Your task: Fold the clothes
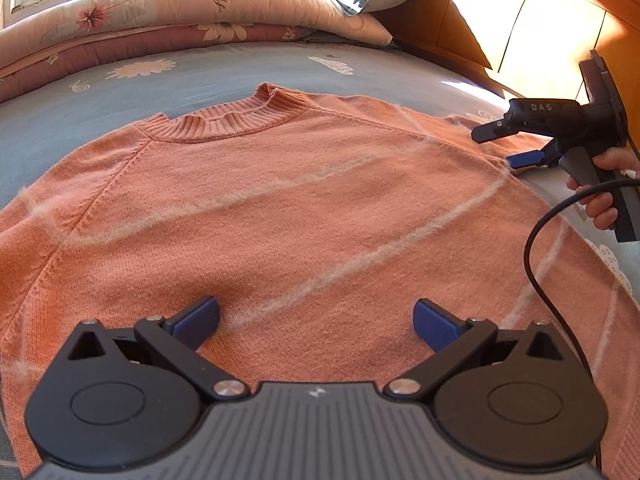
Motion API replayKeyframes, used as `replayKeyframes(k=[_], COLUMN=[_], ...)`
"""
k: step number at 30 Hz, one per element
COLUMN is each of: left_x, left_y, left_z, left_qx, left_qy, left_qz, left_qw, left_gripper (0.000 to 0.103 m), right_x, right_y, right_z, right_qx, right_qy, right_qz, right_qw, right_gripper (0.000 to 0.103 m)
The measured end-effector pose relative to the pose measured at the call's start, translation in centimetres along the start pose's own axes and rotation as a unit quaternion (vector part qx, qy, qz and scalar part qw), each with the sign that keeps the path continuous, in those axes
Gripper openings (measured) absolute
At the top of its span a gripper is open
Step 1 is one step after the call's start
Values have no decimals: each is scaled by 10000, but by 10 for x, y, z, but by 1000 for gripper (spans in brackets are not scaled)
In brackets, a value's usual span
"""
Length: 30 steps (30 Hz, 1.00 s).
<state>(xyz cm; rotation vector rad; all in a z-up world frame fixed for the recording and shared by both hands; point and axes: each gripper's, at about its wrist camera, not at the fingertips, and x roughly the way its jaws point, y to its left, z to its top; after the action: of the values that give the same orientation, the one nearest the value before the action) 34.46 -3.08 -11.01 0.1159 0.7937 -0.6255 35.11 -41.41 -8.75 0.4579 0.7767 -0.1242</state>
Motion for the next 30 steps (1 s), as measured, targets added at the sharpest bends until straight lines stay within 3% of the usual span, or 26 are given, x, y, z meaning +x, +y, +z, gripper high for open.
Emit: replayKeyframes(k=[2,4,7,12,18,22,25,27,30], left_x=[1,1,3,3,3,3,3,3,3], left_y=[-1,-2,-7,-8,-8,-9,-10,-10,-10], left_z=[0,-1,-2,-3,-3,-3,-3,-3,-3], left_qx=[14,51,166,177,174,181,183,177,175], left_qy=[-6,-14,-19,-37,-41,-49,-54,-51,-44], left_qz=[15,57,162,203,218,248,276,277,260], left_qw=[10000,10000,9997,9996,9996,9995,9994,9994,9995], left_gripper=[102,102,102,102,102,102,102,102,102], right_x=[-6,-8,-12,-5,-3,-25,-13,1,-2], right_y=[-9,-12,5,32,27,37,48,51,46], right_z=[3,4,3,-10,-17,-15,-19,-27,-30], right_qx=[304,499,427,0,-185,-292,-368,-550,-674], right_qy=[-206,-198,-122,298,602,196,528,772,840], right_qz=[-28,409,1190,1645,1223,1388,1602,1257,1141], right_qw=[9993,9977,9919,9859,9905,9897,9850,9875,9876], right_gripper=[103,103,103,103,103,103,103,103,103])
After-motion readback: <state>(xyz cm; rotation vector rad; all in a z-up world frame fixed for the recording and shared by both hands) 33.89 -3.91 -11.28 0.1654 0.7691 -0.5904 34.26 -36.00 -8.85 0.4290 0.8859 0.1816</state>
